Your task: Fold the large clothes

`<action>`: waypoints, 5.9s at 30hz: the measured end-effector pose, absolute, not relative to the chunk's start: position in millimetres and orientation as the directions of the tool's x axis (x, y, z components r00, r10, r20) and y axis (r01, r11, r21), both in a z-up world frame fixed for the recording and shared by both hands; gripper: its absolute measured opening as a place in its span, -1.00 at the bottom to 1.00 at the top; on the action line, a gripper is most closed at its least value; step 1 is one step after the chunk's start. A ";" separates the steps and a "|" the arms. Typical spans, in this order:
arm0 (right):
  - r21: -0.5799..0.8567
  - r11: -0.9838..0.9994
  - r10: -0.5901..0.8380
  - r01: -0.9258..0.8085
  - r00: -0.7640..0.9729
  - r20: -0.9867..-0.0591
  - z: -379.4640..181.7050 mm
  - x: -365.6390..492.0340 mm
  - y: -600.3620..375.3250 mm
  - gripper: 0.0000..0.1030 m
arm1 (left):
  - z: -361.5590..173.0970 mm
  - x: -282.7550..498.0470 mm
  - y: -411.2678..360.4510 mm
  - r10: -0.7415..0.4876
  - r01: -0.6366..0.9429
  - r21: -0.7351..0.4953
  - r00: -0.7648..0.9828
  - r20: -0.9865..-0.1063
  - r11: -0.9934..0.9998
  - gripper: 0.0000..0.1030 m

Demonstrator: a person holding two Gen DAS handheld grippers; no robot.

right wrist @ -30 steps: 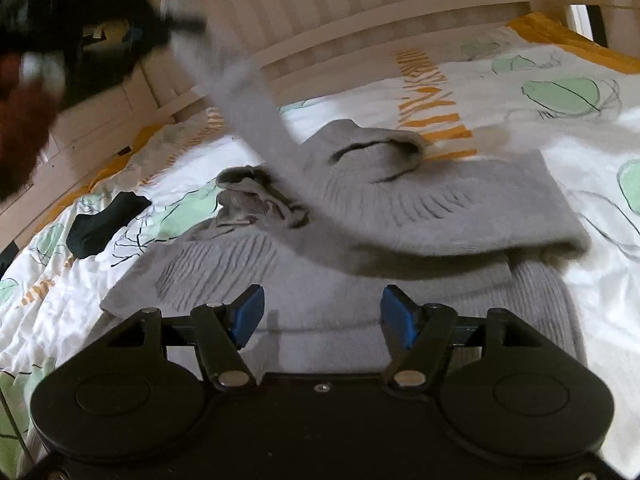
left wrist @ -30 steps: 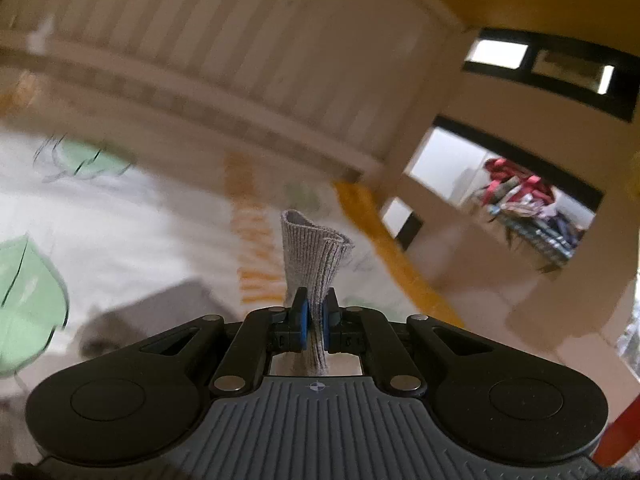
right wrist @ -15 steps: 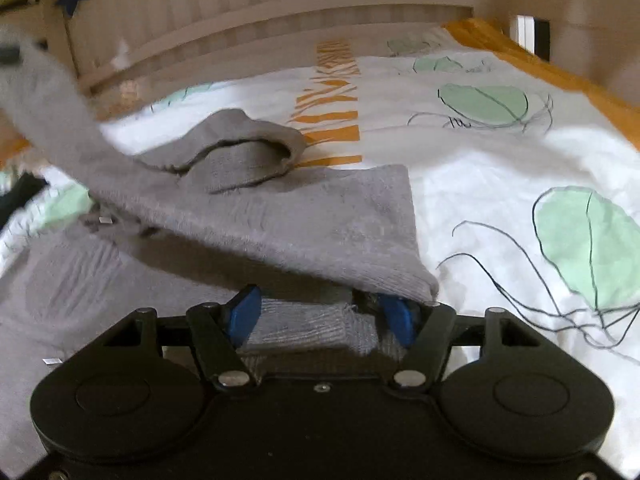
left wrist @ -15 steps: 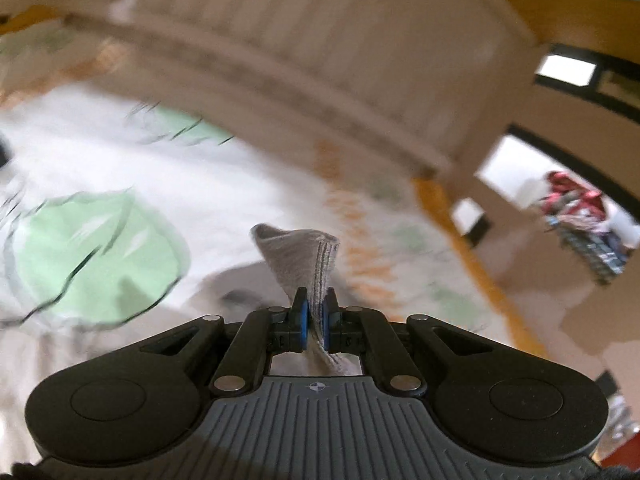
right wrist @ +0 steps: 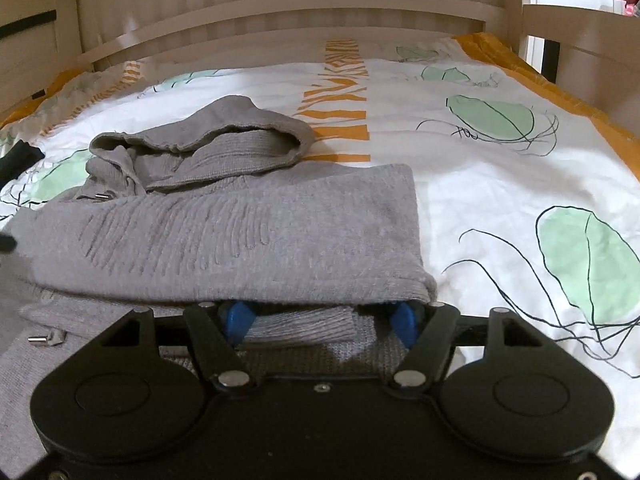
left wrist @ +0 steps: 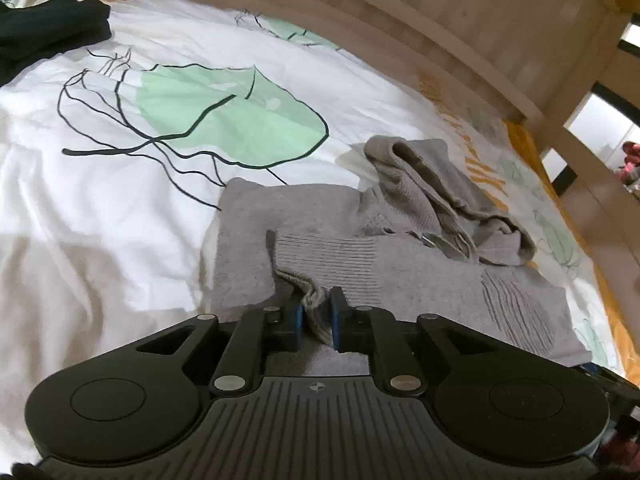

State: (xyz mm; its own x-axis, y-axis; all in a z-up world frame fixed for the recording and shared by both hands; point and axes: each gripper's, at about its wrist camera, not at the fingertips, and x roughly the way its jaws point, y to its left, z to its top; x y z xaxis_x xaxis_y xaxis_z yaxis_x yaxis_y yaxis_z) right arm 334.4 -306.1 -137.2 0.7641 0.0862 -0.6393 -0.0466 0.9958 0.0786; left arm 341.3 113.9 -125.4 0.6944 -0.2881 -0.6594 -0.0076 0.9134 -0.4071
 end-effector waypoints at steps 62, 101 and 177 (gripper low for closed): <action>0.030 0.972 0.198 -0.234 0.742 -0.641 -77.7 457.8 -286.3 0.30 | -81.0 468.3 5.9 -0.199 0.378 0.142 0.728 -0.657 0.915 0.13; -0.132 0.931 0.161 -0.341 0.706 -0.689 -132.1 500.7 -284.4 -0.36 | -123.4 502.9 46.4 -0.112 0.211 0.050 0.689 -0.716 0.976 -0.14; 0.161 0.909 0.393 -0.384 0.663 -0.637 -98.6 587.3 -262.1 -0.77 | -97.4 556.6 2.2 -0.413 0.447 -0.104 0.680 -0.605 0.888 -0.84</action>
State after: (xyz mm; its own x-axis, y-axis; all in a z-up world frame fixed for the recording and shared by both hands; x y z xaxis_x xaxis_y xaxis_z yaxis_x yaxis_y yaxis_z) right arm 587.3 -262.1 -98.6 0.6632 0.3933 -0.6367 -0.3843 0.9090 0.1612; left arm 556.6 2.2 -97.4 0.6805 -0.4132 -0.6052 0.4470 0.8885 -0.1039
